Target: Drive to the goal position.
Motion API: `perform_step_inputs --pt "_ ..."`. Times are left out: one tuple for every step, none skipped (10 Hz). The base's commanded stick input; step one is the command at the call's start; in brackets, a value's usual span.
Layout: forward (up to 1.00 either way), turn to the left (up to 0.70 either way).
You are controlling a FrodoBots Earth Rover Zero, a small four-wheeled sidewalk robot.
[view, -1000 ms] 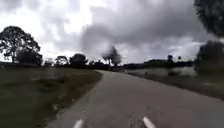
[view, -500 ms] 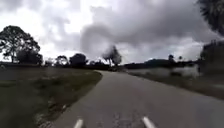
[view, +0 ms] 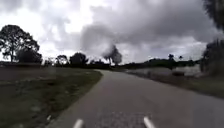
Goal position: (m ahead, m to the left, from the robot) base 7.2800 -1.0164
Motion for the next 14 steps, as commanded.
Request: perform_step_inputs --pt "0.70 0.00" --pt "0.70 0.00" --pt "0.70 0.00" --pt "0.70 0.00" --pt "0.70 0.00" --pt "0.70 0.00" --pt "0.70 -0.03" --pt "0.70 -0.13" --pt "0.70 -0.29" --pt "0.70 -0.17" --pt "0.70 0.00" --pt "0.70 0.00" --pt "0.70 0.00" --pt "0.70 0.00"
